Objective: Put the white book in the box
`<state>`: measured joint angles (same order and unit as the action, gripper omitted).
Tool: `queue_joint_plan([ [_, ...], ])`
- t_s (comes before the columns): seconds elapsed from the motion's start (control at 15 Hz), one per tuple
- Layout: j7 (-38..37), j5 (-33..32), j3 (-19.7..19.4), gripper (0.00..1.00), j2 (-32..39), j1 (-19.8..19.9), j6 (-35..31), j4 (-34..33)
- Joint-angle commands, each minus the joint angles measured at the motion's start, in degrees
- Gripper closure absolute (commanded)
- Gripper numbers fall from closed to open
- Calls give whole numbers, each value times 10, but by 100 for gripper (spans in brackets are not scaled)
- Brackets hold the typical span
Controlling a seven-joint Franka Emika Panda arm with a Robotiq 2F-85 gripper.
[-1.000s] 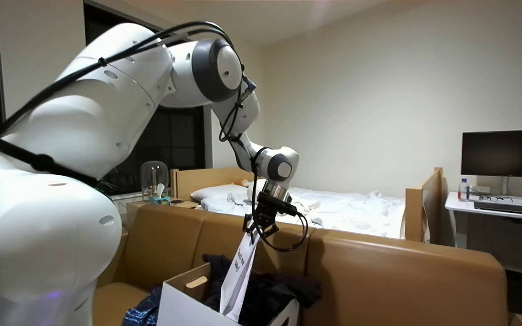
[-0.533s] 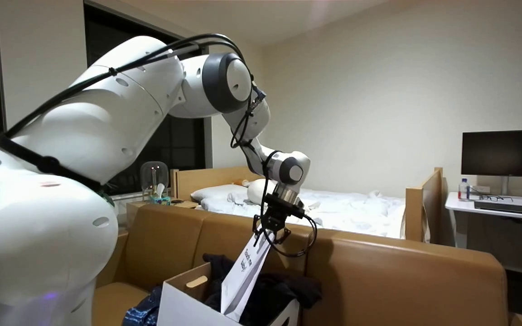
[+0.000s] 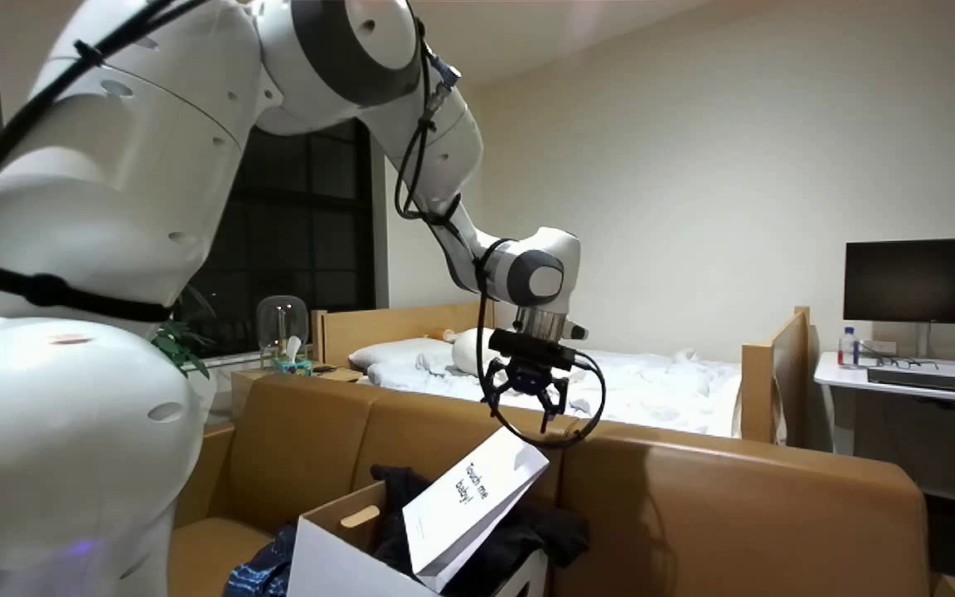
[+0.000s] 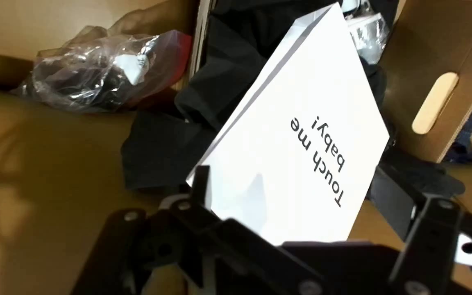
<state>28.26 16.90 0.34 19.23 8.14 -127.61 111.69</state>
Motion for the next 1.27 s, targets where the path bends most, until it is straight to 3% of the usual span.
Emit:
queue_joint_plan([
  [0.0, -88, -46, -20, 0, -124, -16, -93, 142],
  [0.27, -202, -204, -70, 0, -218, -4, -111, 262],
  [0.6, -282, -448, -143, 0, -212, 64, -88, 282],
  [0.67, -259, -387, -127, 0, -214, 42, -87, 276],
  [0.8, -263, -427, -147, 0, -211, 64, -87, 279],
  [1.2, -263, -431, -144, 0, -210, 63, -87, 279],
])
